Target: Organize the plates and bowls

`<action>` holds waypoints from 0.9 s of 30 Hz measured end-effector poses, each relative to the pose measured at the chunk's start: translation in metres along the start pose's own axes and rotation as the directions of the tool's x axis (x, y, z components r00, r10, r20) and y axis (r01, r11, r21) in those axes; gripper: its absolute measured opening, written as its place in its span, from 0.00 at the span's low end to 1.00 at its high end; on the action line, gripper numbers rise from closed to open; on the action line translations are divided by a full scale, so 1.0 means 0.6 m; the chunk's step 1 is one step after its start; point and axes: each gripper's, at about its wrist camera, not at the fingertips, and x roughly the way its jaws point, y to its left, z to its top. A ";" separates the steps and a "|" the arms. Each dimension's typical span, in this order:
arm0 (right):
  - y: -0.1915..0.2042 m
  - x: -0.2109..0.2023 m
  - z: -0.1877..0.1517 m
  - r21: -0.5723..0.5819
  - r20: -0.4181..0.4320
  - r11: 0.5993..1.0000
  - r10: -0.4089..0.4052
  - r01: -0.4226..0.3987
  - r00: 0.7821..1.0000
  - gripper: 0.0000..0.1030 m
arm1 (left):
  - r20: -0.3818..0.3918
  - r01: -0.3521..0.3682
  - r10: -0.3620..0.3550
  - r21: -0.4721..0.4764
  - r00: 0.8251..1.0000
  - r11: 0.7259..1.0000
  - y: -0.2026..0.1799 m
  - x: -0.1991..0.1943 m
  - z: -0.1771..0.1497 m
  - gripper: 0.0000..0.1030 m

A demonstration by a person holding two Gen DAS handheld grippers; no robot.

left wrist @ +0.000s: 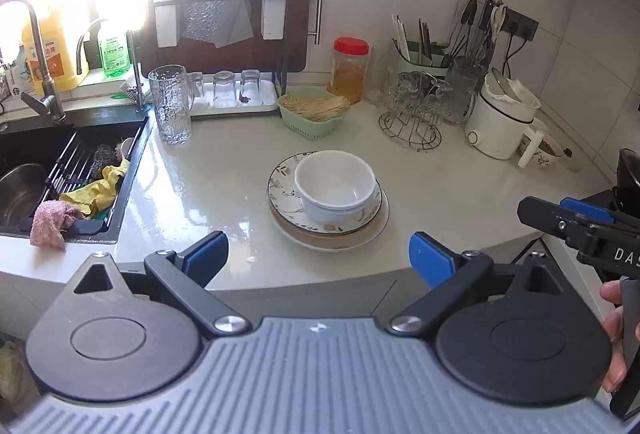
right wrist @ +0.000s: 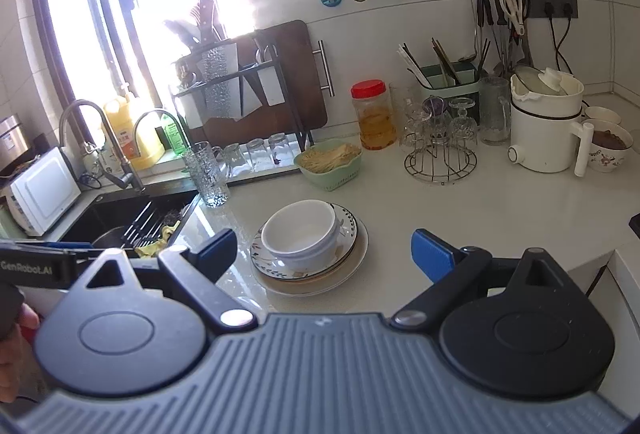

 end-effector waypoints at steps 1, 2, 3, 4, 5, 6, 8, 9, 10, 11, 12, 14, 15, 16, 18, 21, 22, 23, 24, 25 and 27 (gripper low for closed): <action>0.000 -0.004 -0.003 0.006 -0.001 1.000 0.003 -0.003 1.000 0.92 | -0.009 -0.009 0.009 0.003 1.000 1.000 -0.002 -0.002 -0.005 0.96; -0.001 -0.007 -0.007 0.014 -0.001 1.000 0.009 -0.009 1.000 0.92 | -0.013 -0.013 0.013 0.007 1.000 1.000 -0.004 -0.004 -0.009 0.96; 0.000 -0.010 -0.010 0.018 0.000 1.000 0.012 -0.012 1.000 0.92 | -0.008 -0.012 0.012 0.009 1.000 1.000 -0.005 -0.007 -0.014 0.96; 0.000 -0.011 -0.013 0.018 0.001 1.000 0.009 -0.009 1.000 0.92 | -0.006 -0.011 0.011 0.009 1.000 1.000 -0.006 -0.009 -0.018 0.96; 0.002 -0.013 -0.016 0.015 0.000 1.000 0.003 -0.003 1.000 0.92 | -0.011 -0.013 0.014 0.005 1.000 1.000 -0.007 -0.008 -0.021 0.96; 0.003 -0.014 -0.018 0.013 0.001 1.000 -0.002 0.002 1.000 0.92 | -0.015 -0.013 0.013 0.004 1.000 1.000 -0.007 -0.007 -0.024 0.96; 0.006 -0.018 -0.023 0.012 0.008 1.000 -0.009 0.009 1.000 0.92 | -0.012 -0.012 0.012 0.008 1.000 1.000 -0.007 -0.007 -0.030 0.96; 0.006 -0.019 -0.026 0.009 0.006 1.000 -0.010 0.010 1.000 0.92 | -0.007 -0.009 0.009 0.012 1.000 1.000 -0.008 -0.006 -0.031 0.96; 0.008 -0.019 -0.028 0.001 0.000 1.000 -0.020 0.020 1.000 0.92 | -0.008 -0.008 0.008 0.018 1.000 1.000 -0.008 -0.005 -0.033 0.96; 0.010 -0.021 -0.030 -0.006 -0.004 0.999 -0.032 0.032 0.999 0.92 | -0.012 -0.012 0.013 0.022 1.000 1.000 -0.009 -0.004 -0.033 0.96; 0.011 -0.025 -0.031 -0.010 0.002 1.000 -0.029 0.029 1.000 0.92 | -0.007 -0.015 0.016 0.025 1.000 1.000 -0.009 -0.005 -0.033 0.96; 0.012 -0.026 -0.031 -0.016 0.012 0.999 -0.030 0.031 0.999 0.92 | -0.001 -0.018 0.018 0.020 1.000 1.000 -0.007 -0.007 -0.030 0.96; 0.013 -0.025 -0.028 -0.017 0.015 0.999 -0.036 0.036 0.999 0.92 | 0.002 -0.017 0.017 0.015 1.000 1.000 -0.006 -0.008 -0.028 0.96; 0.015 -0.025 -0.026 -0.020 0.023 0.999 -0.036 0.036 0.999 0.92 | 0.009 -0.015 0.015 0.011 1.000 1.000 -0.004 -0.010 -0.026 0.96; 0.016 -0.023 -0.020 -0.013 0.036 0.999 -0.039 0.040 0.999 0.92 | 0.016 -0.016 0.016 0.014 1.000 1.000 -0.002 -0.013 -0.019 0.96; 0.019 -0.020 -0.015 -0.016 0.038 0.999 -0.032 0.033 0.999 0.92 | 0.020 -0.032 0.031 0.019 0.999 0.999 0.001 -0.015 -0.015 0.96; 0.020 -0.019 -0.015 -0.019 0.038 0.999 -0.033 0.033 0.999 0.92 | 0.019 -0.032 0.032 0.014 0.999 0.999 0.002 -0.014 -0.014 0.96; 0.020 -0.020 -0.015 -0.021 0.038 0.999 -0.034 0.035 0.999 0.92 | 0.015 -0.030 0.030 0.007 0.999 1.000 0.004 -0.013 -0.014 0.96; 0.021 -0.019 -0.015 -0.017 0.038 0.999 -0.035 0.035 0.999 0.92 | 0.010 -0.027 0.027 0.003 1.000 1.000 0.005 -0.011 -0.015 0.96; 0.020 -0.020 -0.016 -0.012 0.037 0.999 -0.036 0.036 0.999 0.92 | 0.004 -0.025 0.025 0.002 1.000 1.000 0.005 -0.009 -0.016 0.96; 0.017 -0.020 -0.019 -0.001 0.034 0.999 -0.038 0.038 0.999 0.92 | -0.003 -0.026 0.026 0.008 1.000 1.000 0.004 -0.007 -0.019 0.96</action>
